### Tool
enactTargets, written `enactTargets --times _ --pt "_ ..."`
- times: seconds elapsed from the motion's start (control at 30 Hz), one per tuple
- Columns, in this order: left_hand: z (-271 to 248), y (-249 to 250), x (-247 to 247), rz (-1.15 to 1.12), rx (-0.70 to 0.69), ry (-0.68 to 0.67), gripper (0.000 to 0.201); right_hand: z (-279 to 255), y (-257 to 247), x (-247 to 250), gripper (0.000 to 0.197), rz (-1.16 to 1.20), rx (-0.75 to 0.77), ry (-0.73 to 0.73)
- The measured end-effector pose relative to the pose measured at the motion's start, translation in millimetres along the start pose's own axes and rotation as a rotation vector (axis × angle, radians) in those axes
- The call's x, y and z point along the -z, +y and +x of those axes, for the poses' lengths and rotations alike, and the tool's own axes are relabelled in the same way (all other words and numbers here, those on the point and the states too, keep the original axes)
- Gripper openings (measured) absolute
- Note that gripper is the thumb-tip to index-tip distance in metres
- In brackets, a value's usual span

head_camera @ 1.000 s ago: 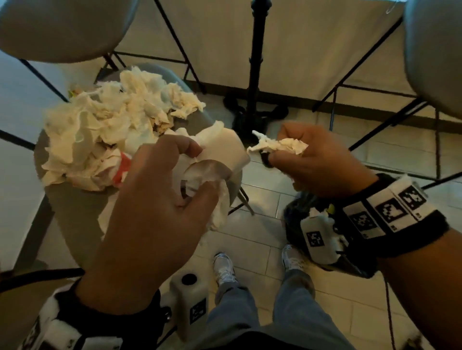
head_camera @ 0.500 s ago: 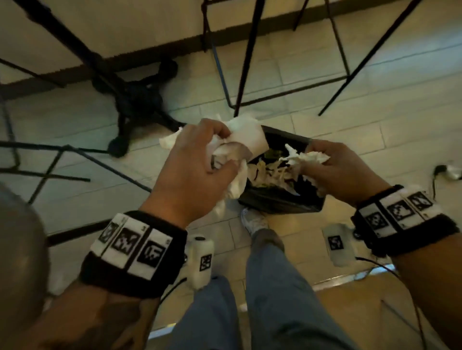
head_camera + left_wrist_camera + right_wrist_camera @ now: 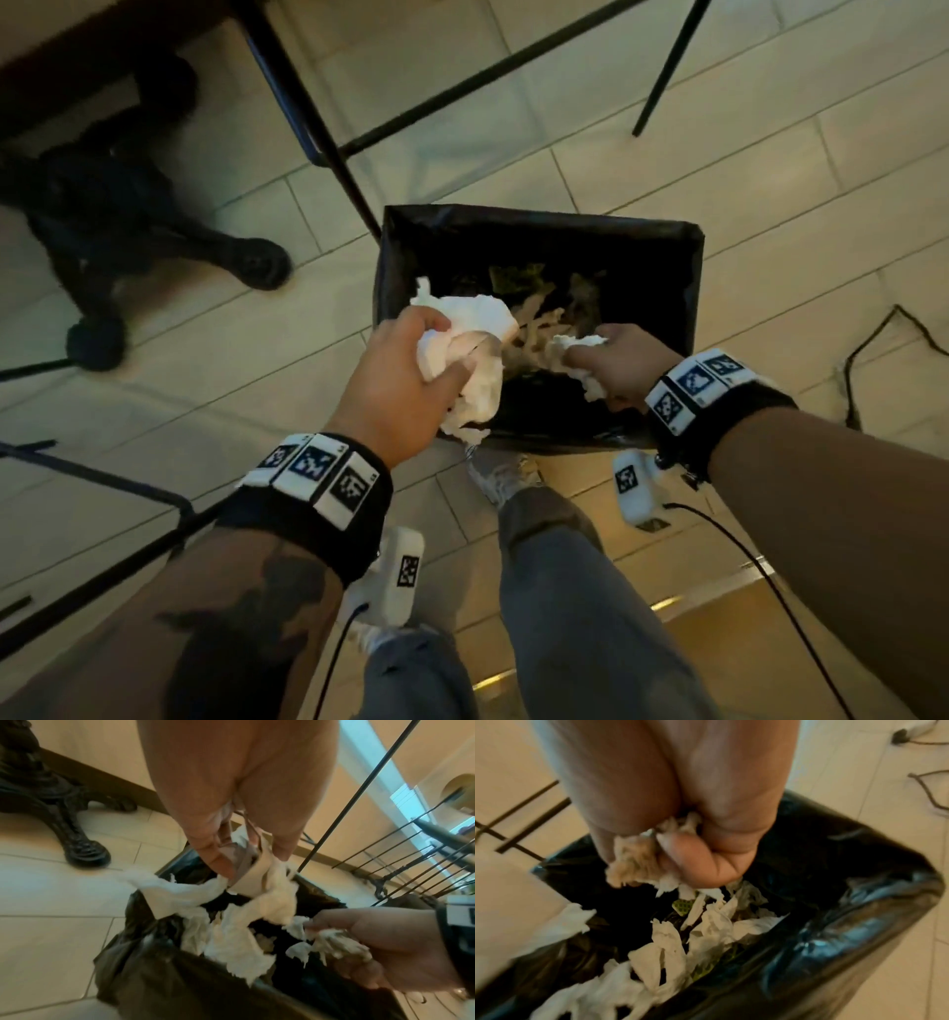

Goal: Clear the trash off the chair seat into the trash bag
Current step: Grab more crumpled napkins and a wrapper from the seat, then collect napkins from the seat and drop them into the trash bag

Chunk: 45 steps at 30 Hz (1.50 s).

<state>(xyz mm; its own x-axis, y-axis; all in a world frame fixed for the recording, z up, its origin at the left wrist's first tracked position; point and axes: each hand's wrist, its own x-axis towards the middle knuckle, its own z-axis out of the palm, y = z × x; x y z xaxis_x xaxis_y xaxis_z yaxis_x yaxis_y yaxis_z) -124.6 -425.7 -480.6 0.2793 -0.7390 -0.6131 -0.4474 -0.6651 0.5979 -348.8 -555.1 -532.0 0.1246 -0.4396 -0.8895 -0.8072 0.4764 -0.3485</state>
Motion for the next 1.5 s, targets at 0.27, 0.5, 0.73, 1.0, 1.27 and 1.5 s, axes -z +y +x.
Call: enactTargets --times 0.27,0.5,0.73,1.0,1.27,1.5 --pt "4 -15 -19 0.004 0.116 -0.194 0.104 23 14 -12 0.097 0.298 -0.098 -0.053" --pt "-44 -2 17 -0.124 0.144 -0.144 0.101 -14 2 -7 0.087 -0.124 -0.01 -0.052" --pt "-167 35 103 -0.31 0.1 0.026 0.072 -110 -68 -27 0.041 -0.566 0.147 -0.121" --pt "-346 37 223 -0.262 0.036 0.159 0.055 -278 -207 -95 0.021 -0.601 0.559 -0.101" --pt "-495 0 281 -0.37 0.048 0.611 0.04 -453 -315 -215 0.021 -0.681 0.956 -0.249" --pt "-551 -62 300 -0.387 0.292 0.921 0.032 -500 -366 -340 0.064 -0.879 1.183 -0.279"
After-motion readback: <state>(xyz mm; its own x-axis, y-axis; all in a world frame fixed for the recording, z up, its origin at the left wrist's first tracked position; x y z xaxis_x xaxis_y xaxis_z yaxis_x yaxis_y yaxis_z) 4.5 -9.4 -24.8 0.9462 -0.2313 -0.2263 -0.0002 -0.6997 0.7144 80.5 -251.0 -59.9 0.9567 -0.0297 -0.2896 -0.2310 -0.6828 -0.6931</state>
